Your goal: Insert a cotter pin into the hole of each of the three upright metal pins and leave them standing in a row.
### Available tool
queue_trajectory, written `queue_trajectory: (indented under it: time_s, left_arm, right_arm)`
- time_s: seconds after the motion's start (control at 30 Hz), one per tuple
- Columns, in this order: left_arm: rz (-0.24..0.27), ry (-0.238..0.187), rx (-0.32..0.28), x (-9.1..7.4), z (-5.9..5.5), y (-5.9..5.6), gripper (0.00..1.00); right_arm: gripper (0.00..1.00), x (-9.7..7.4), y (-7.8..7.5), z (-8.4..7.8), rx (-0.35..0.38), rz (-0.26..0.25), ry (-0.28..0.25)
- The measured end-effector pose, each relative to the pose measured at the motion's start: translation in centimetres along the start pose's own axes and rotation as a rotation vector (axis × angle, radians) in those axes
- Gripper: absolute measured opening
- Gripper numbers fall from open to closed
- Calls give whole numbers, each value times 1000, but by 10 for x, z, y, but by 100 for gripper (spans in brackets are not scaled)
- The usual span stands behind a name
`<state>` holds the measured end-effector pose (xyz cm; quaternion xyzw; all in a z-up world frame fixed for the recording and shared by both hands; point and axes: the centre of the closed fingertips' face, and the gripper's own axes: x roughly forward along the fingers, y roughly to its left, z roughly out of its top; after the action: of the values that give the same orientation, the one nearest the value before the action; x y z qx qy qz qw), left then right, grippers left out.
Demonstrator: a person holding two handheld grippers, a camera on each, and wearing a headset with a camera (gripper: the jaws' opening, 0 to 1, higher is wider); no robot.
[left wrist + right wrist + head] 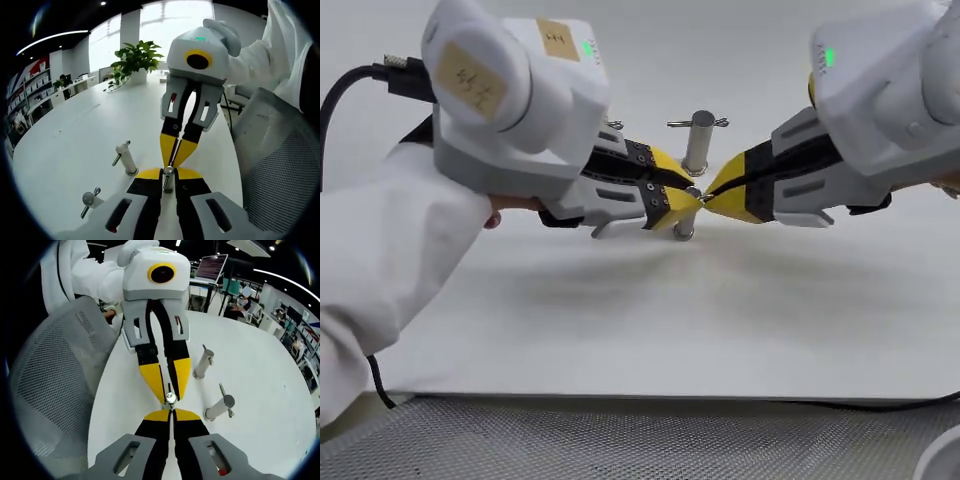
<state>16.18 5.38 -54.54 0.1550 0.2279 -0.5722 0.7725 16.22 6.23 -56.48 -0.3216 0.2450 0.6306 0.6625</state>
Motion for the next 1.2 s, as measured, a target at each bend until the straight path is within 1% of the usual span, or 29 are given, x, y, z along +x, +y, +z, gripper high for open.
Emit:
queue_trajectory:
  time_s: [0.17,0.27,0.37,0.43,0.47,0.53,0.63,0.67,0.7,0.73,0.83,0.9,0.93,0.97,1.0,1.03,1.13,1.17,1.2]
  left_arm:
    - [1,-1,-2,1,1,0,6]
    - [1,1,-5,2,1,0,6]
    - [4,1,-19,2,0,0,6]
    - [5,7,-17,2,-1,-1,6]
    - [5,9,-14,2,-3,-1,6]
    - [6,8,-12,0,-4,-1,10]
    - [19,5,-3,-3,-7,0,25]
    - [20,1,-9,-5,-8,0,31]
    - [23,-5,-33,-7,-9,0,34]
    - [27,-9,-40,-8,-10,0,37]
    - [23,-16,-58,-13,-14,-6,50]
    - [14,-39,-83,-15,-16,-12,61]
    - [22,-57,-104,-15,-15,-13,69]
    - [30,-66,-116,-16,-16,-14,80]
    - [27,-63,-115,-17,-19,-17,87]
    - [20,-58,-115,-18,-21,-20,91]
    - [13,-48,-126,-20,-26,-25,92]
    - [10,-46,-137,-21,-28,-29,94]
    - [11,-52,-147,-22,-27,-31,96]
  right_arm:
    - [0,2,1,1,-36,26,21]
    - [0,2,1,1,-42,39,31]
    - [0,2,0,0,-33,42,34]
    - [0,3,1,0,-25,41,29]
    - [0,3,2,0,-9,45,22]
    - [4,2,4,-1,-5,47,19]
    - [8,2,4,-2,3,35,19]
    - [9,2,4,-3,13,33,18]
    - [10,1,4,-2,23,24,9]
    - [10,1,3,-1,46,15,-4]
    - [13,1,3,0,68,9,-24]
    - [12,1,3,3,100,11,-50]
    - [12,2,3,4,110,12,-57]
    - [13,3,4,5,117,13,-64]
    - [13,4,4,6,122,14,-68]
    - [12,5,3,6,125,14,-69]
    - [12,9,5,7,126,19,-65]
    - [12,11,5,7,127,22,-64]
    - [12,12,5,7,131,27,-62]
